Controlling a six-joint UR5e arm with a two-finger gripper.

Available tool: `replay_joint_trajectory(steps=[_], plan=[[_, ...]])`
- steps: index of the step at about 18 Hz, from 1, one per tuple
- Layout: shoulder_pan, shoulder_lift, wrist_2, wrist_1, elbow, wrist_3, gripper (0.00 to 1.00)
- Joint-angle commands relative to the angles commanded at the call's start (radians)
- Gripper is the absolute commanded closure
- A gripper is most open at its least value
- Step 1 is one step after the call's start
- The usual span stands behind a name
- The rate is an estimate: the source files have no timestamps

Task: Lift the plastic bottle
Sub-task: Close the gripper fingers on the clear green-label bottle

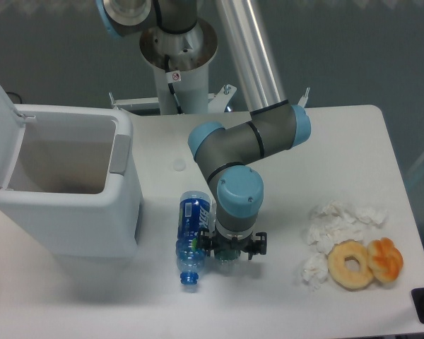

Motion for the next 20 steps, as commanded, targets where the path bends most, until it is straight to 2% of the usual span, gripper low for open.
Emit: replay_joint_trajectory(steps=[11,15,20], plan=[[0.0,-0.011,0.023,0.003,0.011,0.003,0.04],[-0.002,-0.014,0.031,0.003,0.009,0.005,0.12],[-0.009,-0.011,0.031,0.003,0.009,0.008,0.16]])
